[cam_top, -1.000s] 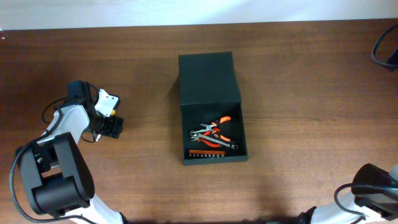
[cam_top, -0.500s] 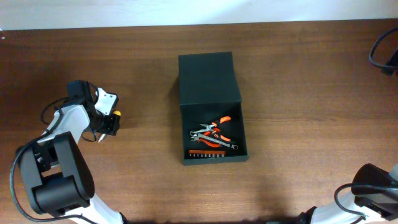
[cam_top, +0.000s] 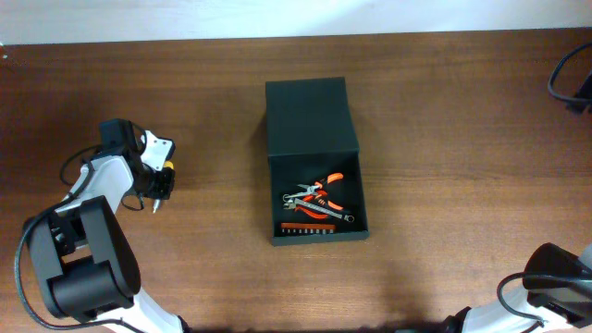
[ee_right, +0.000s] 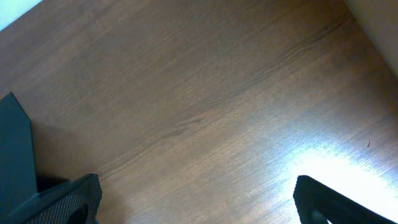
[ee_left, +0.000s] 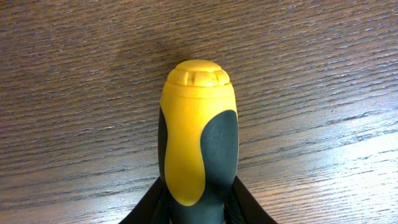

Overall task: Pack container
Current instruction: 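Lower the left gripper onto the yellow-black screwdriver handle and close, then carry the screwdriver over the box with the left gripper, then open the left gripper in the box and withdraw it, then move both grippers to the box lid's upper edges and grip them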

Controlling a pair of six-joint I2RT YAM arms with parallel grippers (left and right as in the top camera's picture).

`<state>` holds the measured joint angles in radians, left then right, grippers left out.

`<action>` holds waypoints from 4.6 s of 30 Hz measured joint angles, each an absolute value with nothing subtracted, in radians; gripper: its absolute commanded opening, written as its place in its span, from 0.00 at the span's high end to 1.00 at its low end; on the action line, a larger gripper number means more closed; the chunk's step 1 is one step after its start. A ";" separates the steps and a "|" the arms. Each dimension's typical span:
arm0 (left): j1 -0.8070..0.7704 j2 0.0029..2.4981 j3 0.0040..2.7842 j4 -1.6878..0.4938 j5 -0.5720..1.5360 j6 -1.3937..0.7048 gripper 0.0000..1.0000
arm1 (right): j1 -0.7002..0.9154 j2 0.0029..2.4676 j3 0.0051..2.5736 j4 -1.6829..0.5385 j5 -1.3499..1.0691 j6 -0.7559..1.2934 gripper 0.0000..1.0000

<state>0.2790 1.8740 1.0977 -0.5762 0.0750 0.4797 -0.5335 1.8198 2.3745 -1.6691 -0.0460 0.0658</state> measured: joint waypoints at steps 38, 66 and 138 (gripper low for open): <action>-0.618 1.872 2.053 -1.375 0.169 0.805 0.98 | -0.533 1.821 2.374 -1.668 -0.046 0.065 0.01; -0.653 2.207 1.736 -1.272 0.157 0.832 0.29 | -0.533 1.821 2.373 -1.668 -0.047 0.063 0.01; -0.026 2.448 1.915 -1.216 0.811 0.505 0.98 | -0.041 2.546 2.372 -1.620 -0.598 -0.210 0.96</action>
